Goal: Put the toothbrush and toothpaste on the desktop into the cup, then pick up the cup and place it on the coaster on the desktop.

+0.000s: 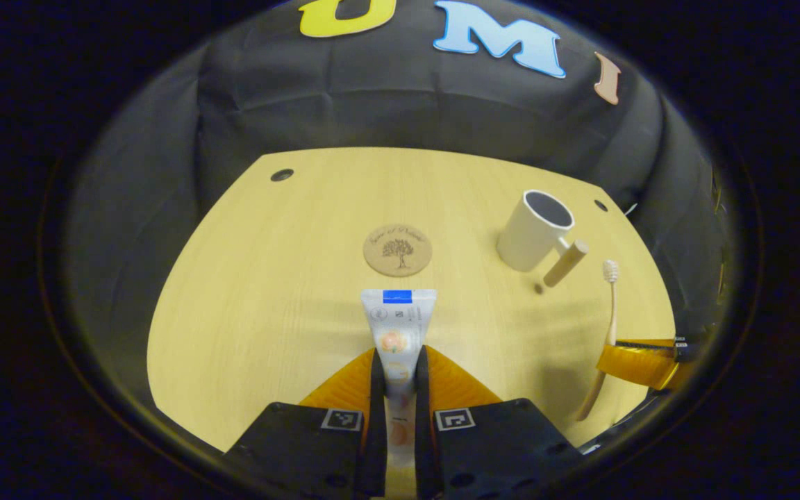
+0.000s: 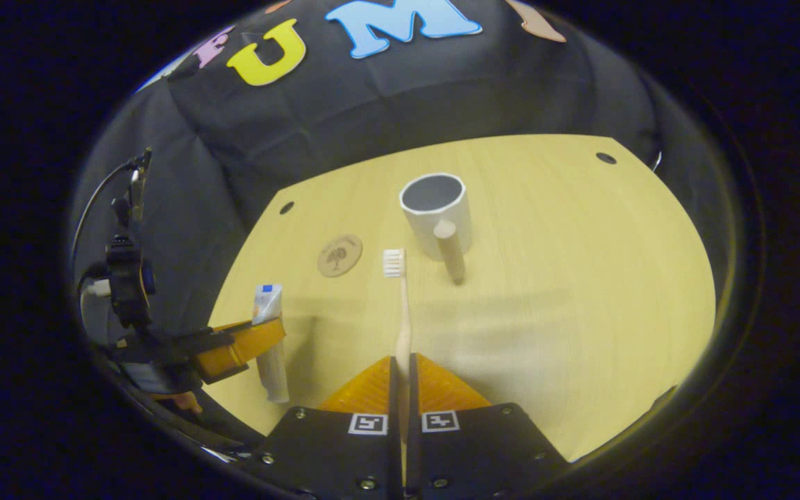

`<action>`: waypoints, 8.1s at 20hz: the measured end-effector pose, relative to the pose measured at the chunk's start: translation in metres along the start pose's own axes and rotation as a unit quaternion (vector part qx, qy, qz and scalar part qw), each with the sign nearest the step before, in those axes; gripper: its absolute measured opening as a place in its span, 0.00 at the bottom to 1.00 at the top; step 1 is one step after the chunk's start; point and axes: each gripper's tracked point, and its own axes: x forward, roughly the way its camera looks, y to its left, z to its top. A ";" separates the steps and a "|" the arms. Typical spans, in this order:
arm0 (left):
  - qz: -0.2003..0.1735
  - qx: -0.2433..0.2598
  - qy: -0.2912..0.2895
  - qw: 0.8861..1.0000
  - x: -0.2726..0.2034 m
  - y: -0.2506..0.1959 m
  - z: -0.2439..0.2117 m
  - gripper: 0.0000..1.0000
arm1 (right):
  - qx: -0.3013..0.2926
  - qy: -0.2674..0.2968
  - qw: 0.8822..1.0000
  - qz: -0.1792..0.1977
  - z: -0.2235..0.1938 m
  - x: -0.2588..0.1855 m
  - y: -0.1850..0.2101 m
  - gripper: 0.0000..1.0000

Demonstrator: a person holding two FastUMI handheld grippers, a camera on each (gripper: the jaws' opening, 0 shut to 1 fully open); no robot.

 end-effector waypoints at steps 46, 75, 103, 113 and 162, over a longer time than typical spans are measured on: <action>0.007 -0.044 -0.153 0.987 -0.043 -0.036 0.094 0.24 | -0.151 -0.224 0.961 -0.059 0.189 0.079 -0.039 0.88; -0.155 -0.062 -0.437 0.884 0.029 -0.205 0.234 0.23 | -0.013 -0.150 0.974 -0.171 0.031 -0.110 -0.199 0.88; -0.134 -0.001 -0.404 0.905 0.043 -0.177 0.204 0.97 | -0.037 -0.115 0.988 -0.099 0.049 -0.051 -0.135 0.88; -0.094 0.001 -0.359 0.929 0.032 -0.111 0.176 0.97 | -0.084 -0.089 0.990 -0.068 0.070 0.003 -0.088 0.88; -0.045 -0.064 -0.295 0.952 0.004 0.001 0.112 0.97 | -0.101 0.126 0.979 -0.127 0.071 0.144 -0.081 0.22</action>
